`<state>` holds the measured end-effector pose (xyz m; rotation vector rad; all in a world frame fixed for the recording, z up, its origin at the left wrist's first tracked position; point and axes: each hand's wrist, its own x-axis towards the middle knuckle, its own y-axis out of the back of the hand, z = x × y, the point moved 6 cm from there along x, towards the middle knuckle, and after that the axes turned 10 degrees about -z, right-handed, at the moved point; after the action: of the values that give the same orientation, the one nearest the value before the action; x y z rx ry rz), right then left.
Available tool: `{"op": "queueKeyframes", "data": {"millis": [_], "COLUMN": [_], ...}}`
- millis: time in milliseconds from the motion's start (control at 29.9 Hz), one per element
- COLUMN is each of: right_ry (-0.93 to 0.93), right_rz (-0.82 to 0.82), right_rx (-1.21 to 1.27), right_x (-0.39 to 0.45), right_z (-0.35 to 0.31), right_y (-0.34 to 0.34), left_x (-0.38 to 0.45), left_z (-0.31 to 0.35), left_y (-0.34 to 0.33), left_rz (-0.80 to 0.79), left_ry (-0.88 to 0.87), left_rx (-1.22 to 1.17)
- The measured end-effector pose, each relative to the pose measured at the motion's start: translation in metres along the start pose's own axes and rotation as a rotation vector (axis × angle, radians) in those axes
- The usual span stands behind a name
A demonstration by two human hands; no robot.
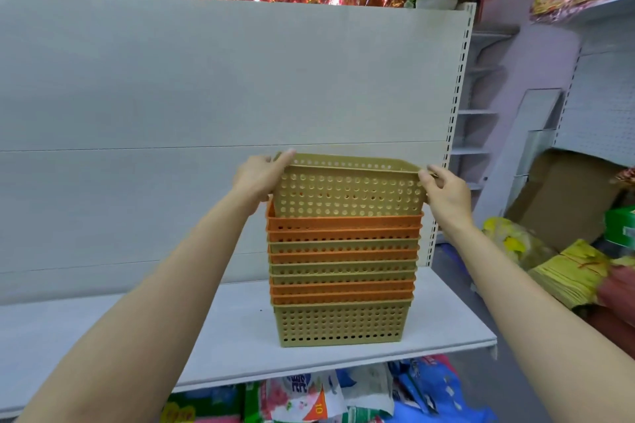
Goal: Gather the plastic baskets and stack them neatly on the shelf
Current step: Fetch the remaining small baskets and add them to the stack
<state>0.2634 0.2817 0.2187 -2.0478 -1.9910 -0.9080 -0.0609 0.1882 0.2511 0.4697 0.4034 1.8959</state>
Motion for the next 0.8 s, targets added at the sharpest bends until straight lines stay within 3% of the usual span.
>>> {"op": "queueKeyframes", "data": {"millis": [167,434,668,802], "right_ry": [-0.029,-0.084,-0.101,-0.081], "right_rz": [-0.027,0.053,0.049,0.012], "right_rx": [0.04,0.03,0.033,-0.086], "right_x": [-0.011,-0.026,-0.034,-0.036], "right_z": [0.018,0.028,0.034,0.025], "right_y": [-0.016,-0.028,-0.028,-0.027], "left_x": [-0.005,-0.009,-0.011,-0.014], "left_z": [-0.047,-0.068,-0.07,-0.074], "left_y": [-0.023,-0.037,-0.041,-0.042], "left_rz": [-0.174,0.085,0.125,0.102], "left_ry": [-0.081,-0.1,-0.115,-0.118], "left_rx": [0.001,-0.058,-0.084,-0.04]}}
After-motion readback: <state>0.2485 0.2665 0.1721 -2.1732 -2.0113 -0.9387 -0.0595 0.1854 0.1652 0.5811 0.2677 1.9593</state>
